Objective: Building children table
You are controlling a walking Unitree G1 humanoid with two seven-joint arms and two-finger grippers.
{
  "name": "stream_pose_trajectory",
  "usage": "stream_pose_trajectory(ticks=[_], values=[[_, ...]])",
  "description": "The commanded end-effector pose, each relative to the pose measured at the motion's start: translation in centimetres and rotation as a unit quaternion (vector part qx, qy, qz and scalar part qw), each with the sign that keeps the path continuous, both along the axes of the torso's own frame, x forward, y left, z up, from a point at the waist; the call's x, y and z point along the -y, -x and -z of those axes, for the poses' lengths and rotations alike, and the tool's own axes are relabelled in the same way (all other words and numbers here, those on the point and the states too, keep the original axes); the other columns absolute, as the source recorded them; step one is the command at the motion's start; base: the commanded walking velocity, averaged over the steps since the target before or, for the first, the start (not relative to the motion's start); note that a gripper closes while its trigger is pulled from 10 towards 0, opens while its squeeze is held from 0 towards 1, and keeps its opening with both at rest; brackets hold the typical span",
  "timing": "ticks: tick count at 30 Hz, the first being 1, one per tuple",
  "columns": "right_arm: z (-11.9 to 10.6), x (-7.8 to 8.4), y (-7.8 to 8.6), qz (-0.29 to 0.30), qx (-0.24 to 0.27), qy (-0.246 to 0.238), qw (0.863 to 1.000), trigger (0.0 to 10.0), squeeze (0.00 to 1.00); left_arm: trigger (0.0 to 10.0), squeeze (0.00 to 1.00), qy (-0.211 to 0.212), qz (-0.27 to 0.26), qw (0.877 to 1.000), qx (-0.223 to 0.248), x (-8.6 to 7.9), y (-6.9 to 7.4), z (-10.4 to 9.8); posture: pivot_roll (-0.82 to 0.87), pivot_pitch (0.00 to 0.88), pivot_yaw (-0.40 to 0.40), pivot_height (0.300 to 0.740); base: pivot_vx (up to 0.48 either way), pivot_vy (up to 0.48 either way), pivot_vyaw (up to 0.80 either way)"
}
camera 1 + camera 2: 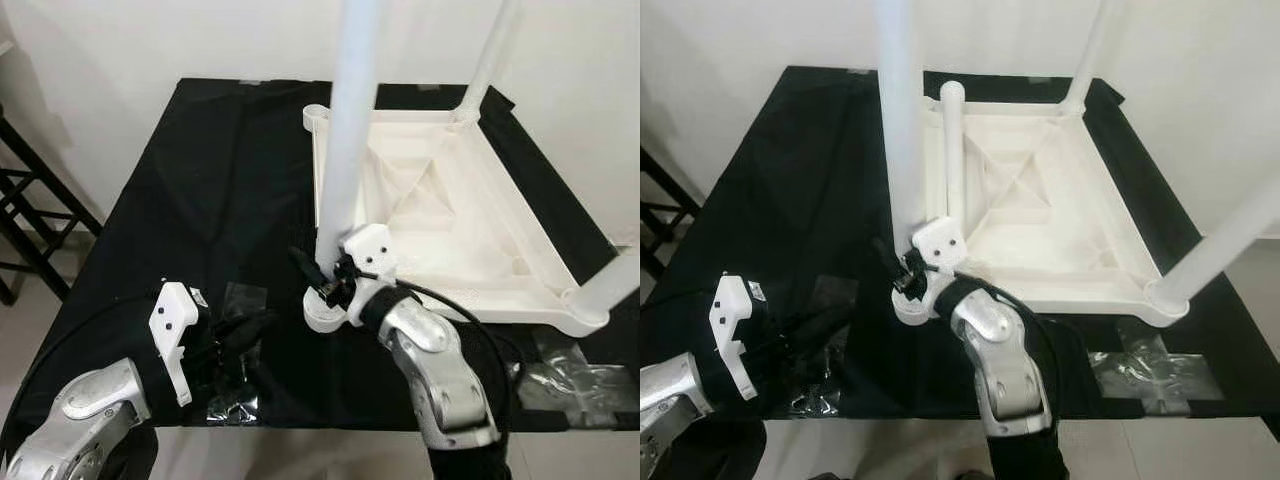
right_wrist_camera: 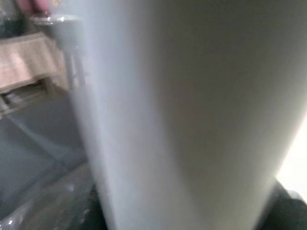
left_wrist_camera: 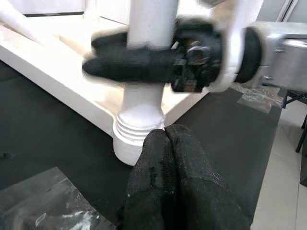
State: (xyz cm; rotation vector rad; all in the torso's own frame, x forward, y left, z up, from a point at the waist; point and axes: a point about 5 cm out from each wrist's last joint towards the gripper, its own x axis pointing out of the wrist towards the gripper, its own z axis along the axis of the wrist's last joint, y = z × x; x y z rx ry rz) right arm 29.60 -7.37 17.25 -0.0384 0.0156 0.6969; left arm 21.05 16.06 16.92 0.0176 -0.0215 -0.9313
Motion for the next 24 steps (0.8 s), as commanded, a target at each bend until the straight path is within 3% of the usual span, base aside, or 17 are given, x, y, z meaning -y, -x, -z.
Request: stream_pose_trajectory(ticks=[1,5,6,7,8,9,10,11,12,18,19,24], values=[[0.2,-0.2,-0.3,-0.050,-0.034,-0.025,0.998,10.0,1.00,10.0,0.00,-0.004,-0.001,1.000,-0.009,-0.1,0.1,0.4,0.09,0.143,-0.044,0.740,0.000,0.000,0.00],[-0.2,-0.4,-0.2,-0.074,-0.031,-0.029,0.996,10.0,1.00,10.0,0.00,-0.004,0.000,1.000,-0.010,-0.1,0.1,0.4,0.09,0.143,-0.044,0.740,0.000,0.000,0.00],[-0.9,-0.5,-0.2,-0.111,-0.019,-0.033,0.993,10.0,1.00,10.0,0.00,-0.004,0.001,1.000,-0.010,0.0,0.0,0.4,0.09,0.141,-0.044,0.740,0.000,0.000,0.00],[-1.3,-0.3,-0.1,-0.214,-0.003,0.000,0.977,10.0,0.71,10.0,0.00,-0.003,0.001,1.000,-0.010,0.0,0.0,0.4,0.09,0.138,-0.045,0.740,0.000,0.000,0.00],[-1.3,-0.3,-0.1,-0.214,-0.003,0.000,0.977,10.0,0.71,10.0,0.00,-0.003,0.001,1.000,-0.010,0.0,0.0,0.4,0.09,0.138,-0.045,0.740,0.000,0.000,0.00],[-1.7,0.2,0.2,-0.306,0.015,0.038,0.951,10.0,0.00,10.0,0.00,-0.003,0.002,1.000,-0.010,0.1,0.0,0.4,0.10,0.133,-0.043,0.740,0.000,0.000,0.00],[-1.9,0.8,-0.1,-0.367,0.006,0.060,0.928,10.0,0.00,10.0,0.00,-0.002,0.002,1.000,-0.010,0.1,0.0,0.5,0.10,0.134,-0.045,0.740,0.000,0.000,0.00],[-1.9,0.8,-0.1,-0.367,0.006,0.060,0.928,10.0,0.00,10.0,0.00,-0.002,0.002,1.000,-0.010,0.1,0.0,0.5,0.10,0.134,-0.045,0.740,0.000,0.000,0.00],[-2.7,1.4,-1.2,-0.419,-0.012,0.061,0.906,10.0,0.00,10.0,0.00,-0.002,0.001,1.000,-0.010,0.2,-0.1,0.5,0.10,0.134,-0.045,0.740,0.000,0.000,0.00],[-2.7,1.3,-3.6,-0.422,-0.044,0.075,0.902,10.0,0.00,10.0,0.00,-0.002,0.001,1.000,-0.011,0.2,0.0,0.6,0.11,0.127,-0.041,0.740,0.000,0.000,0.00],[-2.9,1.1,-4.1,-0.428,-0.058,0.057,0.900,0.0,0.00,10.0,0.00,-0.002,0.001,1.000,-0.012,0.2,0.0,0.6,0.11,0.127,-0.041,0.740,0.000,0.000,0.00],[-3.0,1.1,-4.5,-0.424,-0.058,0.051,0.902,0.0,0.00,10.0,0.00,-0.002,0.002,1.000,-0.012,0.2,0.0,0.6,0.11,0.127,-0.042,0.740,0.000,0.000,0.00]])
